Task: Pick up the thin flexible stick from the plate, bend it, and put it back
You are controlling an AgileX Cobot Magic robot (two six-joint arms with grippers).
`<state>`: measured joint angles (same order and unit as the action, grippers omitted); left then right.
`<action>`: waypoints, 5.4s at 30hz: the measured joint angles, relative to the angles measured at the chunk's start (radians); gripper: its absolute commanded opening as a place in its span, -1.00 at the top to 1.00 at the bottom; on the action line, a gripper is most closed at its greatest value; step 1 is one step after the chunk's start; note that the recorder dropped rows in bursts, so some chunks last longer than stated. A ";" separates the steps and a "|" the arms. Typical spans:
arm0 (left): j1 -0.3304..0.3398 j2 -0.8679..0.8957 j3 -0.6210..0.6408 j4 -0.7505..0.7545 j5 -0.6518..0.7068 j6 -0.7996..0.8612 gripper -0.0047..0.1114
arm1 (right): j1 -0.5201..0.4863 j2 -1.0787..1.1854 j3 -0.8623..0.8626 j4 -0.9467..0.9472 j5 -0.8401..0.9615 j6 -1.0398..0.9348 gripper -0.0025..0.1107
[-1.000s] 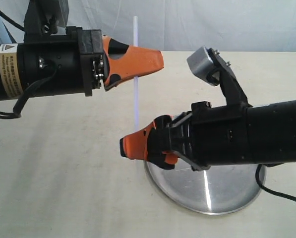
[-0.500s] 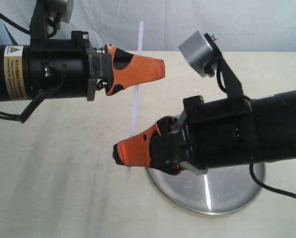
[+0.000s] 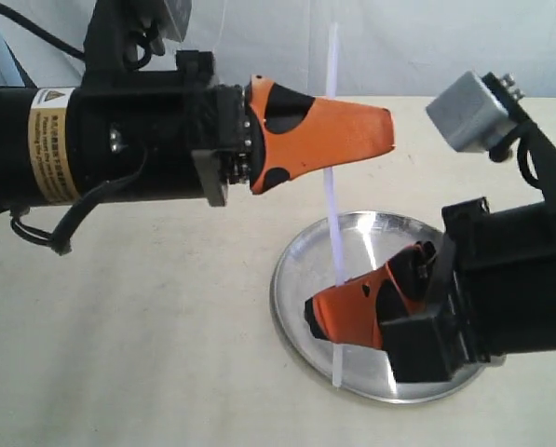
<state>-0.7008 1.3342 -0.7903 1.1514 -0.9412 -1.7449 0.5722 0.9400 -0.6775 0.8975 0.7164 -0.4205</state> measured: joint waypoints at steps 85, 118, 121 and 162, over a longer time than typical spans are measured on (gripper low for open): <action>-0.006 -0.006 -0.083 0.216 0.157 0.011 0.92 | -0.004 -0.172 0.002 0.005 0.018 0.023 0.97; -0.008 -0.019 -0.156 0.459 0.236 0.029 0.92 | -0.009 -0.211 -0.001 0.121 -0.085 -0.090 0.97; -0.013 -0.020 -0.156 0.505 0.211 -0.038 0.92 | -0.009 -0.263 -0.001 0.066 -0.146 -0.035 0.97; -0.013 -0.039 -0.151 0.223 0.198 0.121 0.92 | -0.009 -0.227 -0.010 -0.295 0.068 0.147 0.40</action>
<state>-0.7137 1.2949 -0.9411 1.3749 -0.7435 -1.6242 0.5629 0.7128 -0.6872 0.6024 0.7841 -0.2736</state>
